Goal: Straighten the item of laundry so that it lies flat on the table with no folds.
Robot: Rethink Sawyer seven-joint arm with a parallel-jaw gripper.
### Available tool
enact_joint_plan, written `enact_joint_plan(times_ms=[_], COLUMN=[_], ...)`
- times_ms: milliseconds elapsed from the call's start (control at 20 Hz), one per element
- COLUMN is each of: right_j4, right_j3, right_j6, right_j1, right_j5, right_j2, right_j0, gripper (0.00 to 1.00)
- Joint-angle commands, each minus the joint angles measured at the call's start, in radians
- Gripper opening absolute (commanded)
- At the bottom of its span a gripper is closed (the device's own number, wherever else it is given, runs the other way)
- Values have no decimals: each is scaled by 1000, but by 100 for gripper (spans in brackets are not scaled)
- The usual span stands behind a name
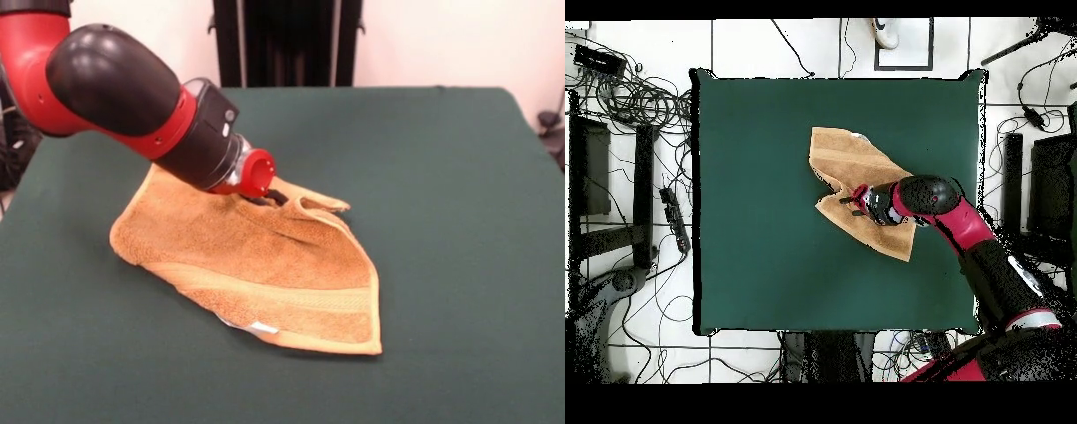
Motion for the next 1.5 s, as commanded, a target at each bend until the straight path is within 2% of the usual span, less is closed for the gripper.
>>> enact_joint_plan(times_ms=[50, 650, 850, 1100, 1350, 1450, 1500], right_j4=[-137, -104, -137, -238, -386, -409, -393], right_j3=[150, 162, 161, 131, 69, 86, 116], right_j6=[-124, -74, -97, 15, 37, 96, 124], right_j1=[331, 344, 325, 178, 11, -74, -121], right_j5=[-242, -254, -276, -309, -281, -300, -305], right_j2=[5, 20, 24, -82, -192, -231, -233], right_j0=[71, 74, 84, 201, 309, 337, 331], gripper=[100, 100, 100, 100, 100, 100, 100])
